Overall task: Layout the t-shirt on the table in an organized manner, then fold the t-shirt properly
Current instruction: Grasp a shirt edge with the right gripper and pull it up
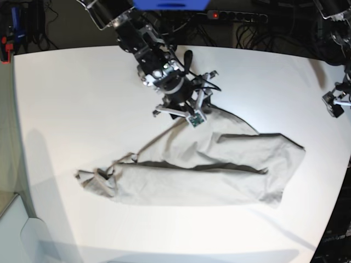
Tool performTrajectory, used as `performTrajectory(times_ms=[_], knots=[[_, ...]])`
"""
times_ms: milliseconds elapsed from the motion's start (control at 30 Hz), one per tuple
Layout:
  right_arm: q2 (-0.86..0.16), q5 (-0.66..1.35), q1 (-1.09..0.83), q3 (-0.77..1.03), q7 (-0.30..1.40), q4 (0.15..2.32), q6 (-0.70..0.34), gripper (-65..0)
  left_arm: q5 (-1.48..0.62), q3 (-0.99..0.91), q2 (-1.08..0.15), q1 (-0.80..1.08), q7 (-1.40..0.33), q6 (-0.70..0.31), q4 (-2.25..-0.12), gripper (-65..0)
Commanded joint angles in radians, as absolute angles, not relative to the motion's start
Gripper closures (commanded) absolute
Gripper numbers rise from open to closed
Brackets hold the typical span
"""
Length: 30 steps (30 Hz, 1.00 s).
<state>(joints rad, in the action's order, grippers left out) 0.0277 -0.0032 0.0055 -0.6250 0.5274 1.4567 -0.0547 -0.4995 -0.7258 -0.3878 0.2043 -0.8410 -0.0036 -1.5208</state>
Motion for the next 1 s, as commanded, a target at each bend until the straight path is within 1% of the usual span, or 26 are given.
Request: performTrajectory(times_ms=[0, 167, 333, 467, 500, 567, 667, 800, 967], knots=[[0.036, -0.002, 0.030, -0.625, 0.487, 1.463, -0.074, -29.9, -0.504, -0.734, -0.410, 0.196, -0.825, -0.005, -1.538, -65.0], [0.038, -0.002, 0.048, -0.621, 0.447, 1.423, -0.073, -29.9, -0.504, -0.736, -0.410, 0.197, -0.825, -0.005, -1.538, -65.0], [0.048, -0.002, 0.081, -0.619, 0.447, 1.371, -0.073, -29.8, -0.506, -0.734, -0.406, 0.197, -0.825, -0.005, -1.538, -65.0], [0.051, -0.002, 0.108, -0.619, 0.447, 1.325, -0.073, -28.4, -0.506, -0.736, -0.378, 0.197, -0.825, -0.005, -1.538, -65.0], [0.051, -0.002, 0.110, -0.619, 0.447, 1.320, -0.073, -26.5, -0.506, -0.734, -0.377, 0.197, -0.825, -0.005, -1.538, -65.0], [0.051, -0.002, 0.111, -0.619, 0.447, 1.319, -0.073, -18.3, -0.506, -0.733, -0.375, 0.194, -0.825, -0.005, -1.538, -65.0], [0.050, -0.002, 0.120, -0.619, 0.450, 1.323, -0.073, -0.2, -0.506, -0.733, -0.361, 0.191, -0.820, -0.005, -1.538, -65.0], [0.036, -0.002, 0.096, -0.618, 0.453, 1.386, -0.073, 0.0, -0.506, -0.733, -0.341, 0.189, -0.812, -0.005, -1.538, -65.0], [-0.004, -0.002, 0.005, -0.619, 0.455, 1.620, -0.073, 0.0, -0.506, -0.731, -0.340, 0.165, -0.817, -0.005, -1.538, -65.0]])
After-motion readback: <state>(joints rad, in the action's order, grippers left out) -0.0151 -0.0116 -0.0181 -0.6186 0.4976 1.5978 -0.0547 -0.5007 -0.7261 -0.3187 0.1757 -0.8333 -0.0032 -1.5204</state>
